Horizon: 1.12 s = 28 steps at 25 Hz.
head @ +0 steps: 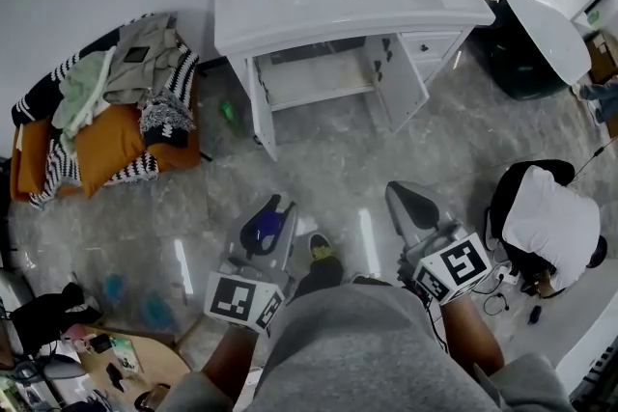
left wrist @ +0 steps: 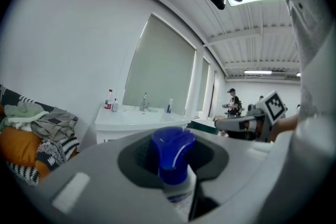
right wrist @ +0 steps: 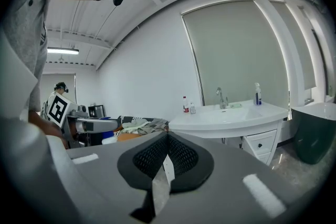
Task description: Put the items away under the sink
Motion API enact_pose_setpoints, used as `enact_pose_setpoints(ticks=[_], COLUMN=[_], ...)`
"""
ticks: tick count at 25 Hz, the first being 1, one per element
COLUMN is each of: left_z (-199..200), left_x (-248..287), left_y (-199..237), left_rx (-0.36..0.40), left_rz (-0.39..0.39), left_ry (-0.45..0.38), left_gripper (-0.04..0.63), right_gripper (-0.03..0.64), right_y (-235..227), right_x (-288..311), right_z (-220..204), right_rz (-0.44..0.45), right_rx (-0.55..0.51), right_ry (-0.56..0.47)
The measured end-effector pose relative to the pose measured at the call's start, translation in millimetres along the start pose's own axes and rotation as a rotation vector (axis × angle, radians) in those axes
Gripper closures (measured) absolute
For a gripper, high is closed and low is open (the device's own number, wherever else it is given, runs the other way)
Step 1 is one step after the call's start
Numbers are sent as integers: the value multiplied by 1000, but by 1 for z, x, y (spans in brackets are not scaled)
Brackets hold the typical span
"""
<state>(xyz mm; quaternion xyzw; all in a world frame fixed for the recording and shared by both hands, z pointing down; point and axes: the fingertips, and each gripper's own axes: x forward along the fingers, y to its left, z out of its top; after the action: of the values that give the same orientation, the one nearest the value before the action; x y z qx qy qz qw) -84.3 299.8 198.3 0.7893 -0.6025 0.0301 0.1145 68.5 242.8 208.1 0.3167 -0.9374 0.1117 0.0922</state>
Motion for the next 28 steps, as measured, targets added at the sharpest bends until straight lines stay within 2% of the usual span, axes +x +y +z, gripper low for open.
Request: enact_pose_setpoints(ticks=[13,28], left_z=[8,10], left_x=[5,-4], left_y=[52,58], left_rx=[28,7], left_rz=[9,55], left_ry=[-14,-33], left_gripper=[494,494], right_gripper=[618,618], right_y=[12,11], right_x=[35,39], right_z=[10,17], right_rz=[-22,-9], right_rx=[-38,-70], right_ry=[23,27])
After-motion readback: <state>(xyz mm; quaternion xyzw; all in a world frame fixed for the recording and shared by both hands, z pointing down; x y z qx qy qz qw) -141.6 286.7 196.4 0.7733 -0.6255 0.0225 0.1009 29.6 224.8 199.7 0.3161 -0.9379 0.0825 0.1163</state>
